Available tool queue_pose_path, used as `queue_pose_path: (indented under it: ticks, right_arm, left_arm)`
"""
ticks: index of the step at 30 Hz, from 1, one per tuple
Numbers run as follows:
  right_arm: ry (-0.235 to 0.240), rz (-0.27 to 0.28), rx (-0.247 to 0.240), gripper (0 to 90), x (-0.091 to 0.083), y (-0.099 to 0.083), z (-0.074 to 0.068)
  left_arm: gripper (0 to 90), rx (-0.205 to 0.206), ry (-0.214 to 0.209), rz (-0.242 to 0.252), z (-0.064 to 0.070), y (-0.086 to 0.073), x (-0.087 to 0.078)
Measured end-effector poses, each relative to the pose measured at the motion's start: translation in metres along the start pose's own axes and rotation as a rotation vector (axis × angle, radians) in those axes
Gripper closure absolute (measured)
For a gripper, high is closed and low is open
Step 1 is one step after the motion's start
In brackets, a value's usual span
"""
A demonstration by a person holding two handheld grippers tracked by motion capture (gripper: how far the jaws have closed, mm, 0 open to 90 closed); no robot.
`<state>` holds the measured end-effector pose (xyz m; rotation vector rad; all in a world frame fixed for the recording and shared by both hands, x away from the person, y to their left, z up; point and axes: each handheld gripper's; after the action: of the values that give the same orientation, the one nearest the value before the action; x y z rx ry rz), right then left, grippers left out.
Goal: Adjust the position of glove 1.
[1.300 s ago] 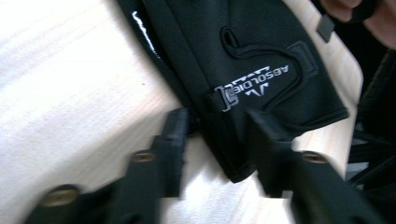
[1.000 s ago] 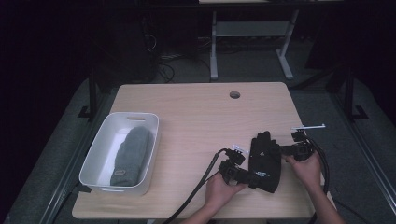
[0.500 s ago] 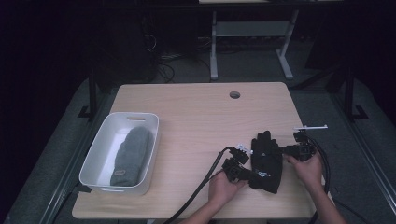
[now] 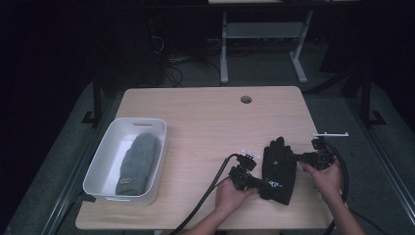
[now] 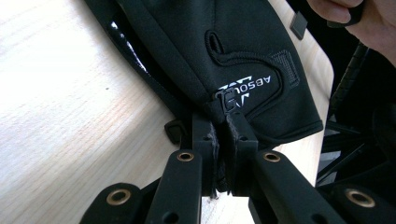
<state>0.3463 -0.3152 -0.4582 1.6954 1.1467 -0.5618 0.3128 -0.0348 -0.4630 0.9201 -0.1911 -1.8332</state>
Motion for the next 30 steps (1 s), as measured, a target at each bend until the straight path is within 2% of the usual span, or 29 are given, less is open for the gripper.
queue_pose_path:
  ticks: [6, 11, 12, 13, 14, 15, 17, 19, 21, 22, 24, 30]
  right_arm:
    - [0.026, 0.006, 0.006, 76.3, -0.003, 0.002, -0.005]
    - [0.013, -0.001, -0.006, 76.3, -0.002, 0.004, -0.01]
    - [0.009, -0.004, -0.011, 76.3, -0.001, 0.004, -0.009]
    - [0.003, -0.007, -0.008, 76.3, 0.0, 0.004, -0.008]
    - [-0.002, -0.009, -0.013, 76.2, 0.0, 0.003, -0.007]
    - [-0.009, -0.012, -0.012, 76.2, 0.001, 0.003, -0.006]
    - [-0.005, -0.011, 0.002, 76.2, 0.003, 0.001, -0.004]
    - [-0.008, -0.013, 0.006, 76.2, 0.003, -0.001, -0.003]
    - [-0.01, -0.013, 0.009, 76.2, 0.003, -0.002, -0.002]
    - [-0.013, -0.012, 0.004, 76.2, 0.003, -0.003, -0.001]
    - [-0.017, -0.016, 0.008, 76.2, 0.004, -0.004, -0.001]
    - [-0.027, -0.02, -0.001, 76.3, 0.006, -0.006, -0.002]
  left_arm:
    - [85.0, 0.003, -0.003, 0.006, 0.001, 0.001, -0.011]
    - [84.3, -0.001, 0.009, 0.004, -0.001, 0.0, -0.011]
    - [81.2, -0.005, 0.011, 0.002, 0.0, -0.001, -0.009]
    - [65.9, -0.02, 0.014, -0.009, 0.0, -0.001, -0.007]
    - [59.2, -0.022, 0.022, -0.015, 0.0, -0.001, -0.005]
    - [53.1, -0.016, 0.039, -0.019, 0.002, -0.002, -0.002]
    - [46.3, -0.014, 0.023, -0.03, 0.003, -0.003, 0.001]
    - [46.2, 0.006, 0.037, -0.041, 0.006, -0.004, 0.004]
    - [46.2, 0.006, 0.035, -0.057, 0.009, -0.005, 0.005]
    - [46.6, 0.02, 0.048, -0.074, 0.011, -0.005, 0.005]
    - [48.6, 0.036, 0.073, -0.075, 0.016, -0.007, 0.008]
    - [69.4, 0.181, 0.199, -0.113, 0.028, -0.008, 0.022]
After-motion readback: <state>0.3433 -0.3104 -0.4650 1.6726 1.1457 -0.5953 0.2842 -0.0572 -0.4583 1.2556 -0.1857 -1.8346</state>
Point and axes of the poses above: each handheld gripper's, and its own axes: x roughly forward along the jaws, y roughly out of its top, z roughly to its right, and after that the axes turned 14 degrees about -y, right-handed
